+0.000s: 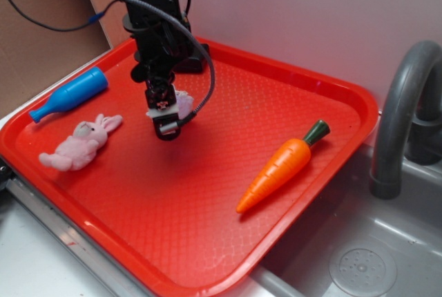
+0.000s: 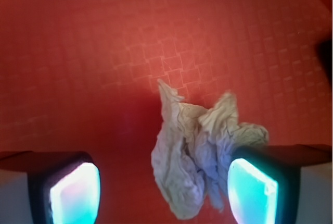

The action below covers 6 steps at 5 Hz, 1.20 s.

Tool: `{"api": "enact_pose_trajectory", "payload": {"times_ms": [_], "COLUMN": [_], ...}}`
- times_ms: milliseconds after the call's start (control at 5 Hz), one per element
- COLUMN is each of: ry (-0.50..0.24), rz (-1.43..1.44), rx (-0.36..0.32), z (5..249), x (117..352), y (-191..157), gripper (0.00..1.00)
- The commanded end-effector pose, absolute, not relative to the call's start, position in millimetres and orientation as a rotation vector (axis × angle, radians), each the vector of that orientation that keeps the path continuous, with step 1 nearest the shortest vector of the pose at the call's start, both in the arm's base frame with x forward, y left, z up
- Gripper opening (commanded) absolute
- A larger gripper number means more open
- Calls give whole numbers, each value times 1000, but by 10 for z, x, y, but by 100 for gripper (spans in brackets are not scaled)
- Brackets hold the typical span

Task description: Grab the white paper.

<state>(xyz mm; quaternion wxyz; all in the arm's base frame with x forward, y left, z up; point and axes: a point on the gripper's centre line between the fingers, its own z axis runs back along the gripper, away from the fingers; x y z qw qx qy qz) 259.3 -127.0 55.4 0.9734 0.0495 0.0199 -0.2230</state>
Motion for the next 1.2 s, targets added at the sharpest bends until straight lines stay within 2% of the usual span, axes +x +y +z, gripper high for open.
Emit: {"api": "enact_pose_trajectory", "payload": {"times_ms": [0, 200, 400, 600, 800, 1000], "ry": [85, 91, 81, 69, 49, -13], "rz": [-371, -349, -356, -383, -348, -264], "rx": [194, 199, 201, 192, 115, 136], "z": [368, 324, 382, 694, 1200, 1700], "x": [2698, 2711, 2682, 2657, 2638, 2558], "y": [-1110, -1080, -1112, -1163, -1178, -1185], "gripper": [100, 0, 0, 0, 0, 0]}}
